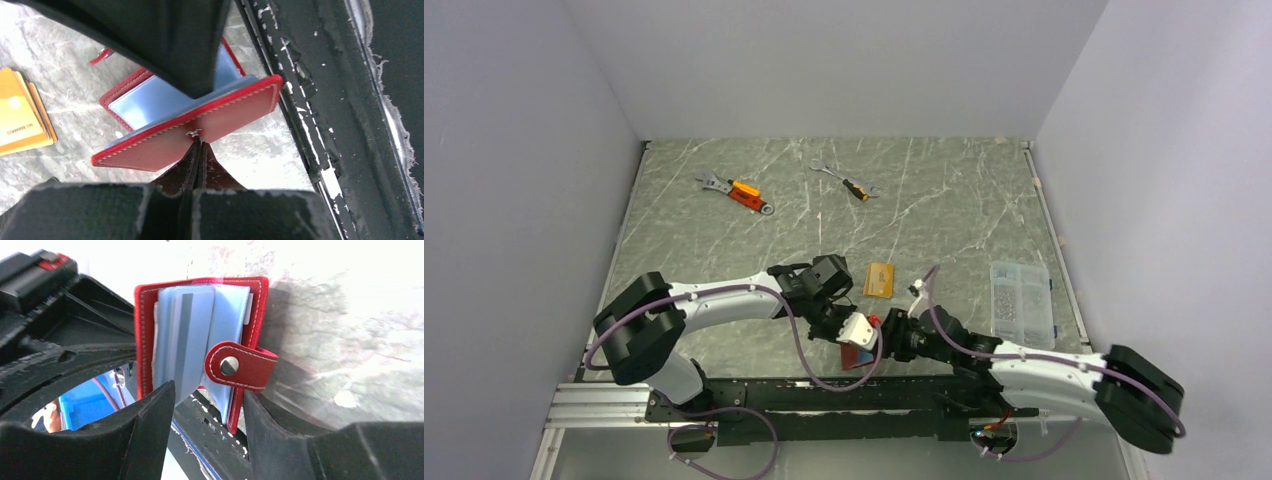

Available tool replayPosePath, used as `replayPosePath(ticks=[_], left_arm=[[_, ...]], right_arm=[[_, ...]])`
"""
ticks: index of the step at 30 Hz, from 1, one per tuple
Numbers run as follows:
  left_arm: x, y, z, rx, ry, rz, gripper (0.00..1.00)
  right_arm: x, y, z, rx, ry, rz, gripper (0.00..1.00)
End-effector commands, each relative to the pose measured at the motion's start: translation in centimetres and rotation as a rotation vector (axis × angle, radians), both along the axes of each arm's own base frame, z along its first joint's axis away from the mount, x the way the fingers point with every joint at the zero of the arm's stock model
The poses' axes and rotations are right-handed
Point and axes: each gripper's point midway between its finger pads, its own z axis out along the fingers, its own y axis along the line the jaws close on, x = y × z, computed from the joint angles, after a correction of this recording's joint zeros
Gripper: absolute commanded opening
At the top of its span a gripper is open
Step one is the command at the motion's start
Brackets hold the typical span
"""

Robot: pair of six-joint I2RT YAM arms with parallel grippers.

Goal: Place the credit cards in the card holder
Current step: Close the card holder at the center of the board.

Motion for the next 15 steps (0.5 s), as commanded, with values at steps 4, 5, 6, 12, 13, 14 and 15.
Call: replayPosePath(ticks=[4,5,6,12,13,14,15], left_arm=[[-1.2,-1.6,0.7,0.002,-0.002,-0.064,0.00],[-1.3,-1.7,0.6,0.006,-0.004,-0.069,0.00],[-1.4,-1.8,0.6,0.008,-0.005,-0.074,0.00],[-1.6,-1.6,0.2,0.026,-0.003,-0.084,0.00],[-1.6,-1.7,0.3,0.025,-0.005,-0.085,0.00],[-1.5,-1.7,0.3,0.026,-0.006,-0.085,0.00],[-1.4,-1.9,0.3,0.025,-0.009,-0.087,0.00]], right_arm=[[0.3,-4.0,-2.8,-0.145,0.001,-0.146,0.55],[0.3,-4.1,-2.9,-0.161,0.001,-0.150,0.54],[0.3,-4.2,-3.1,-0.181,0.002,-0.155,0.54],[1.5,-4.9,-2.4,-0.252,-0.045,-0.210,0.48],[1.8,-5.2,-2.1,-0.266,-0.059,-0.222,0.47],[2.2,-5.4,-1.7,-0.276,-0.074,-0.237,0.48],[2.3,-5.6,-1.4,-0.280,-0.082,-0.241,0.47]])
